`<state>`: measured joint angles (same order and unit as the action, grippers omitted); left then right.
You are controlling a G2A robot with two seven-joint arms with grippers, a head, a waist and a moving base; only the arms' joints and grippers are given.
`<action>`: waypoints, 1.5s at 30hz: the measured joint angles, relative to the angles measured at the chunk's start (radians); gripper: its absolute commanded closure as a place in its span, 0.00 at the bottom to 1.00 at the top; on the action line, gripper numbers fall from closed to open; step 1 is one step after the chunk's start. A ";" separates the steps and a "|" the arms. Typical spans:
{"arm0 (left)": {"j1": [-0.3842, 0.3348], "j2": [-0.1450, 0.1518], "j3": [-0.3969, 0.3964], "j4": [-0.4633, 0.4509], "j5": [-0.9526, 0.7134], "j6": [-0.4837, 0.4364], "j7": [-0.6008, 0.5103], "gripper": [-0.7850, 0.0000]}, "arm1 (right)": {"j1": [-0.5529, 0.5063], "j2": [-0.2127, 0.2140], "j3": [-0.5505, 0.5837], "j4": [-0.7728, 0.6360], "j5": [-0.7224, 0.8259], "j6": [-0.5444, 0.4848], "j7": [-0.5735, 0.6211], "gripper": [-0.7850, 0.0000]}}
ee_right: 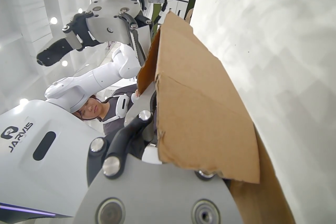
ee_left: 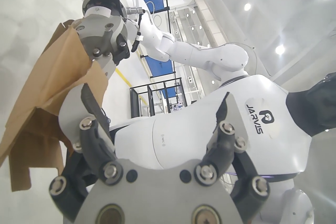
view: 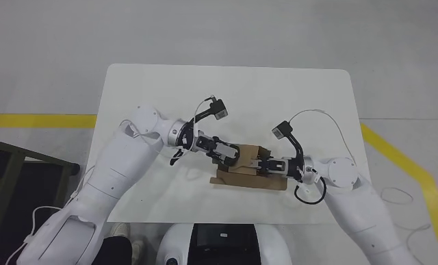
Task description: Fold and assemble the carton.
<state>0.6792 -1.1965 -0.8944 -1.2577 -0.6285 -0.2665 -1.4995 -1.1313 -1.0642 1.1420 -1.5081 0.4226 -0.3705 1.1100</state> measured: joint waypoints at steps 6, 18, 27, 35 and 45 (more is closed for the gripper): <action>-0.004 0.000 -0.014 0.010 -0.001 -0.011 0.017 0.00 | -0.006 0.001 0.004 -0.003 0.004 0.002 -0.006 1.00; 0.058 0.024 -0.102 -0.010 -0.005 -0.002 0.056 0.00 | -0.010 0.011 0.060 0.014 0.027 -0.013 0.007 1.00; 0.064 0.031 -0.100 -0.013 0.067 0.010 0.056 0.00 | -0.042 0.013 0.059 -0.032 0.057 -0.019 0.029 1.00; 0.057 0.031 -0.103 -0.010 0.073 0.002 0.065 0.00 | -0.053 0.012 0.032 -0.068 0.054 -0.015 0.066 1.00; 0.042 0.026 -0.087 -0.014 0.072 -0.010 0.061 0.00 | -0.035 0.003 -0.020 -0.076 0.058 -0.012 0.073 1.00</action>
<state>0.7209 -1.1708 -0.9817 -1.2717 -0.5564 -0.2770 -1.4389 -1.1664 -1.0609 1.1225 -1.5841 0.4809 -0.3825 1.1833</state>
